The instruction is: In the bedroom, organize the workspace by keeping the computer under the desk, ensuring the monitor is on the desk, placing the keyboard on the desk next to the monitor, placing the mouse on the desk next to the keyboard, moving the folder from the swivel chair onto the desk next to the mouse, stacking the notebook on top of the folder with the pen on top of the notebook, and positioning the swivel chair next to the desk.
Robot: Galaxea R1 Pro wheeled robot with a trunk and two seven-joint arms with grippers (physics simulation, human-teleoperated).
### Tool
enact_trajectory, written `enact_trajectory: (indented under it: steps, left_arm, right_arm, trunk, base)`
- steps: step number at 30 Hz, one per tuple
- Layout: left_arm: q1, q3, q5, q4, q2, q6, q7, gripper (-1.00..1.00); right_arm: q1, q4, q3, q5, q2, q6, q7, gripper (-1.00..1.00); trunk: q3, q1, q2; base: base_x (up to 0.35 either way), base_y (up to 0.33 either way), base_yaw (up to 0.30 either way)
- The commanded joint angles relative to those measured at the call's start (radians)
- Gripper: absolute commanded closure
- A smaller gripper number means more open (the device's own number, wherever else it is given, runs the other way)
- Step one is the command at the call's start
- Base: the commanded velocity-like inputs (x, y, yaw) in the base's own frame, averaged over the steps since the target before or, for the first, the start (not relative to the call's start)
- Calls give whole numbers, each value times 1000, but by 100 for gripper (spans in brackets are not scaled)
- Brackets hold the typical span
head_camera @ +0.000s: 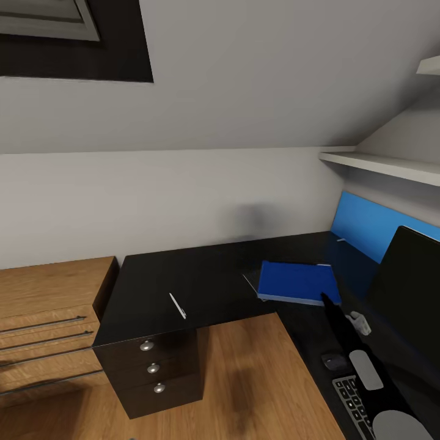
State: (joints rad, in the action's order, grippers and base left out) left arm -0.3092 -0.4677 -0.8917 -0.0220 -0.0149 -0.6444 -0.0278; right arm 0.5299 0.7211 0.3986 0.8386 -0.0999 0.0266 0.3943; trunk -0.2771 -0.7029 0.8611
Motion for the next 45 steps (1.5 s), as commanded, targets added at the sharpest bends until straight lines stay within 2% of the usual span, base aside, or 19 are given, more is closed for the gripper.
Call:
enact_trajectory:
  steps: [1,6,12,21,27,36,45]
  left_arm:
    - [-1,-8,-6,1,0,-3,-3,-100]
    - [-1,-8,-6,1,1,-4,-3,-100]
    - [-1,-8,-6,1,1,-4,-3,-100]
    - [-1,-8,-7,1,1,-5,-4,-100]
    - [-1,-8,-7,1,2,-5,-4,-100]
    - [-1,-8,-7,1,3,-5,-4,-100]
    - [-1,-8,-7,1,3,-5,-4,-100]
  right_arm:
    - [1,-3,1,9,0,2,2,100]
    - [1,-47,1,8,-1,-40,-53,100]
    - [1,-56,-1,7,-1,-84,-103,100]
    - [1,-56,-2,7,-1,-93,-157,100]
    - [1,-53,-2,7,-1,-95,-223,100]
    - [1,-52,-1,7,-3,-96,-243,100]
    - [1,-52,-1,5,-3,-98,-300,100]
  trunk:
    - [-1,0,1]
    - [-1,0,1]
    - [-1,0,1]
    - [-1,0,1]
    - [-1,0,1]
    - [-1,0,1]
    - [-1,0,1]
  base:
    - [0,0,0]
    - [0,0,0]
    - [0,0,0]
    - [0,0,0]
    - [0,0,0]
    - [36,-70,0]
    - [3,-6,0]
